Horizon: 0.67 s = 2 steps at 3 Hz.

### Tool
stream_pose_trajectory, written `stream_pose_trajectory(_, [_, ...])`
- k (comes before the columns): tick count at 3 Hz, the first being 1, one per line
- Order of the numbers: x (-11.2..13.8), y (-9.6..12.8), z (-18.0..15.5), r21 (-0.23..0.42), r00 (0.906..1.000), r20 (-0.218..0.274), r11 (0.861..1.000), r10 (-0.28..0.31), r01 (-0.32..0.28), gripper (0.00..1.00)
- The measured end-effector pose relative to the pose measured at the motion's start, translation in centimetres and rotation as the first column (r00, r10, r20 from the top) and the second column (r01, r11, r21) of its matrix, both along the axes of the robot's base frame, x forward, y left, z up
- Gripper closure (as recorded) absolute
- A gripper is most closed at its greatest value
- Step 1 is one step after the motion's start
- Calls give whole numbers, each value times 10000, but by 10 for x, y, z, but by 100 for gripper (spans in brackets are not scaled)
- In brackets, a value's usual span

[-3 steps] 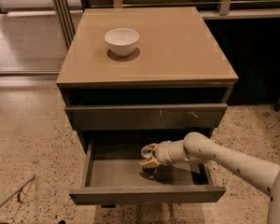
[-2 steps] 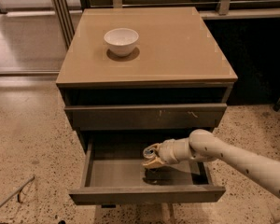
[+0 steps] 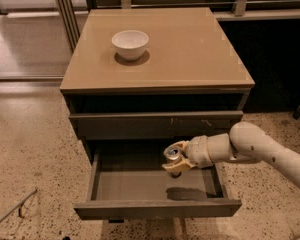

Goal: Pick redbull can from middle drawer and place on counter

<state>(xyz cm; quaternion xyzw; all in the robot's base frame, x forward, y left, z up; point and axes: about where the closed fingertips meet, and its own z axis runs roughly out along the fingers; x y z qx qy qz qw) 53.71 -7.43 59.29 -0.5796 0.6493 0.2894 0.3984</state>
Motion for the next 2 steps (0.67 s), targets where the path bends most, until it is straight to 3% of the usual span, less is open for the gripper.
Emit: stream_pose_trajectory(2, [-5, 4, 18, 11, 9996, -36, 9996, 283, -283, 100])
